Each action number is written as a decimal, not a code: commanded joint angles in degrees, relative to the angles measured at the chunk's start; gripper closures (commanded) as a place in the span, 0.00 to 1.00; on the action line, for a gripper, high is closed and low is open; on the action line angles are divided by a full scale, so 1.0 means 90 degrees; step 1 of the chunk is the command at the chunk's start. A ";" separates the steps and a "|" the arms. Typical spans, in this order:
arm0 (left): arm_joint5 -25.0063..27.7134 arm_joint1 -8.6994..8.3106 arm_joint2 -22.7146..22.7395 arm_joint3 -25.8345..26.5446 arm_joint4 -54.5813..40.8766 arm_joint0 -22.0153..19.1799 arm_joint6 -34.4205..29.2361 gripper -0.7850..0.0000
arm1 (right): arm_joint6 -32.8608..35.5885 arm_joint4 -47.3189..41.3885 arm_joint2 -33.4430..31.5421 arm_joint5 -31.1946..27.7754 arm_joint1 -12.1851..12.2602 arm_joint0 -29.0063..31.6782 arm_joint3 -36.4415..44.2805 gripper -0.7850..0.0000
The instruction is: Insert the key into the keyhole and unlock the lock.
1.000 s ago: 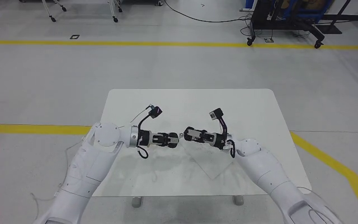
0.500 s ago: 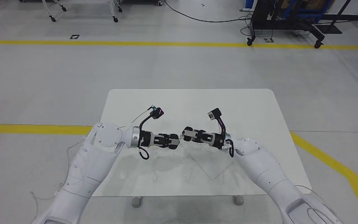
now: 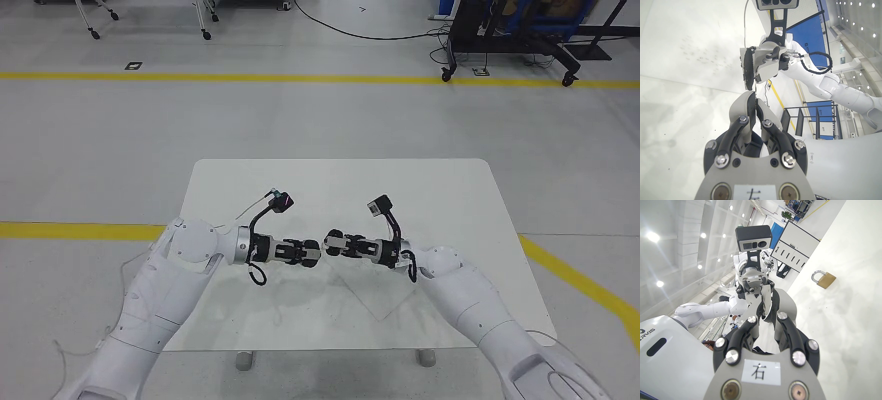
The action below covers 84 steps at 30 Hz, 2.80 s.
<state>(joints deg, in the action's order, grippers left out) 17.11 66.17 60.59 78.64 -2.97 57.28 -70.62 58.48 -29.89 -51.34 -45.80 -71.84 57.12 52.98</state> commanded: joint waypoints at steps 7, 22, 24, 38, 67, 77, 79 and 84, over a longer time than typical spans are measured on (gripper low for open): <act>-0.0023 -0.0023 -0.0053 -0.0017 -0.0017 -0.0024 0.0065 1.00 | 0.0031 0.0062 0.0040 0.0031 0.0009 0.0035 0.0127 1.00; -0.0041 -0.0071 -0.0078 -0.0062 -0.0052 -0.0072 0.0269 1.00 | 0.0156 0.0081 -0.0014 0.0156 0.0109 0.0046 0.0187 1.00; -0.0043 -0.0077 -0.0074 -0.0069 -0.0077 -0.0069 0.0302 1.00 | 0.0201 0.0107 -0.0006 0.0201 0.0128 0.0049 0.0209 1.00; -0.0176 -0.0117 -0.0094 -0.0078 -0.0046 -0.0079 0.0499 1.00 | 0.0341 0.0191 0.0148 0.0340 0.0229 0.0071 0.0408 1.00; -0.0562 -0.0361 0.0642 0.1270 0.1229 0.0396 0.1079 0.00 | -0.0204 -0.0327 -0.0821 -0.0204 0.0662 0.0280 0.0210 1.00; -0.2161 -0.0797 0.0996 0.3994 0.5869 0.1472 -0.0684 0.00 | -0.0204 -0.0327 -0.0821 -0.0204 0.0662 0.0280 0.0210 1.00; -0.2270 -0.0780 0.0711 0.3802 0.6303 0.1356 -0.0899 0.00 | -0.0204 -0.0327 -0.0821 -0.0204 0.0662 0.0280 0.0210 1.00; -0.2461 -0.0606 -0.0254 0.2856 0.6943 0.0702 -0.1045 0.09 | -0.0204 -0.0327 -0.0821 -0.0204 0.0662 0.0280 0.0210 1.00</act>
<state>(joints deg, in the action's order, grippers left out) -4.67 60.35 60.00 106.22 59.43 64.96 -80.29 56.65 -32.84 -58.73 -47.63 -65.88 59.64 54.86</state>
